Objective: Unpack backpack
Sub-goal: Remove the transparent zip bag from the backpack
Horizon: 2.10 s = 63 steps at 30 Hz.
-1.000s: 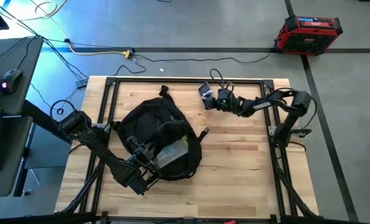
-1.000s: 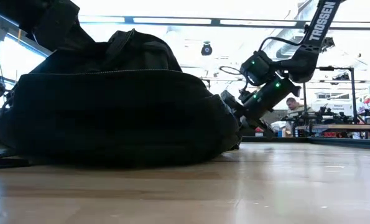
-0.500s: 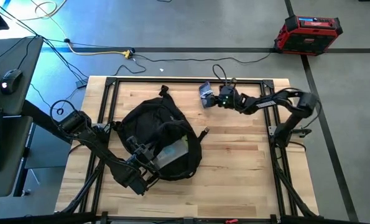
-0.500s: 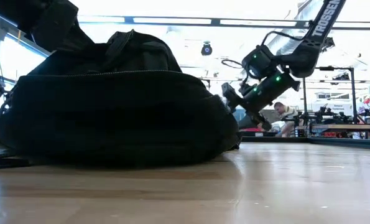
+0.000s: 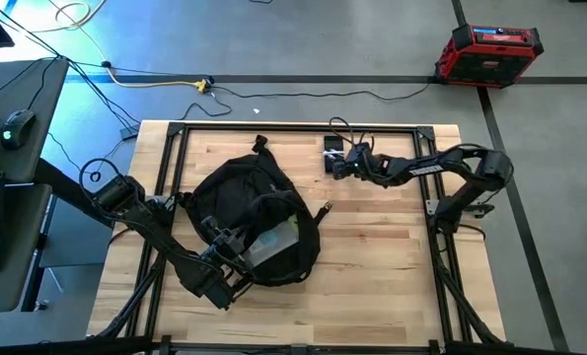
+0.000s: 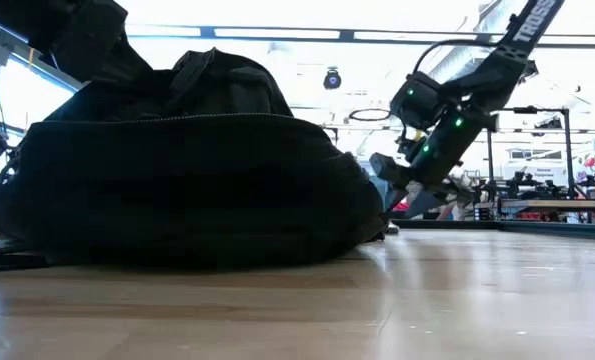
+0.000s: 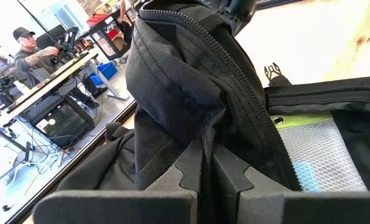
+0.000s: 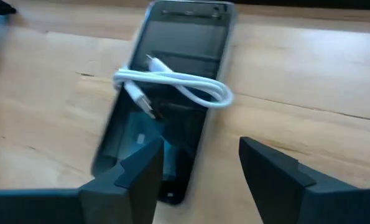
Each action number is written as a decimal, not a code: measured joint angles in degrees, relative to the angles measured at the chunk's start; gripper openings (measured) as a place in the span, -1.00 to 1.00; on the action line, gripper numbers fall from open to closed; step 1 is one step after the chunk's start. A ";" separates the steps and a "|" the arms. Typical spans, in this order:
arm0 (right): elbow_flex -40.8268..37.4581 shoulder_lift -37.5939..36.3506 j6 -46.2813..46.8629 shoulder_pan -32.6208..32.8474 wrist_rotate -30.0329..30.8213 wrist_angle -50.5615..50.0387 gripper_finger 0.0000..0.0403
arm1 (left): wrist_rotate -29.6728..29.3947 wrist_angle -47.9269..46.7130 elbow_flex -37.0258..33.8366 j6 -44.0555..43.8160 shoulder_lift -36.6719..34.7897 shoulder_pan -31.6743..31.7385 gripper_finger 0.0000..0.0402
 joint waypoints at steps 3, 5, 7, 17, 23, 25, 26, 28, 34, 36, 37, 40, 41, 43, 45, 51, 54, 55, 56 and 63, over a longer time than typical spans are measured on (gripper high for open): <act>0.00 3.70 -0.57 0.01 -0.49 4.65 -0.18 | 0.02 0.10 0.00 0.26 0.00 -0.02 -1.00; 0.00 6.22 -1.59 -0.01 -1.23 8.55 -0.24 | 0.02 0.24 0.00 0.50 0.00 0.00 -1.00; 0.10 8.07 -3.17 -0.11 -4.71 12.97 -0.30 | 0.01 0.25 0.00 0.57 0.00 -0.01 -1.00; 0.94 -1.96 -10.40 0.03 -17.44 4.56 -0.36 | 0.09 0.83 0.00 1.51 0.00 0.00 -1.00; 0.89 -7.56 -14.72 2.87 -27.70 -11.88 -0.36 | 0.14 0.98 0.00 1.51 0.01 -0.02 -1.00; 0.74 -8.88 -15.57 4.35 -29.06 -15.71 -0.36 | 0.13 1.04 0.00 1.51 0.02 -0.02 -1.00; 0.70 -9.68 -17.24 5.55 -28.91 -15.64 -0.36 | 0.13 1.08 0.00 1.51 0.02 -0.02 -1.00; 0.68 -12.21 -20.46 8.55 -26.51 -14.92 -0.36 | 0.15 1.18 0.00 1.51 0.02 -0.02 -1.00; 0.68 -23.06 -26.05 17.51 -18.48 -12.26 -0.36 | 0.15 1.29 0.00 1.55 0.02 0.00 -1.00; 0.68 -26.13 -26.50 20.89 -18.58 -11.17 -0.36 | 0.14 1.37 -0.02 1.85 0.02 0.00 -1.00; 0.68 -27.15 -26.49 22.85 -18.73 -10.07 -0.36 | 0.11 1.60 -0.02 2.05 0.02 -0.03 -1.00; 0.70 -27.31 -26.57 30.01 -18.40 -4.24 -0.36 | 0.02 2.18 -0.02 2.60 0.02 0.00 -1.00; 0.70 -26.12 -27.08 32.48 -17.94 -1.30 -0.36 | -0.05 2.14 -0.02 2.60 0.02 0.00 -1.00; 0.70 -22.50 -30.46 36.63 -17.59 6.41 -0.36 | -0.20 2.14 -0.02 2.62 0.02 0.03 -1.00; 1.16 -17.58 -34.82 39.73 -16.80 13.25 -0.36 | -0.46 2.14 -0.02 2.60 0.02 0.05 -1.00; 11.95 -0.23 -36.93 41.61 -3.18 11.85 -0.36 | -0.71 2.32 -0.02 2.60 0.02 0.07 -1.00; 21.55 7.93 -37.46 41.17 1.44 1.66 -0.36 | -0.71 2.32 -0.02 2.82 0.02 0.06 -1.00; 24.94 10.34 -38.76 41.15 0.89 -2.04 -0.36 | -0.70 2.32 -0.02 2.99 0.02 0.05 -1.00; 28.37 12.59 -40.57 41.20 -0.77 -6.02 -0.36 | -0.64 2.31 -0.02 3.06 0.02 0.05 -1.00; 45.76 25.51 -49.19 42.91 -11.61 -24.00 -0.36 | -0.03 2.32 -0.02 3.26 0.02 0.04 -1.00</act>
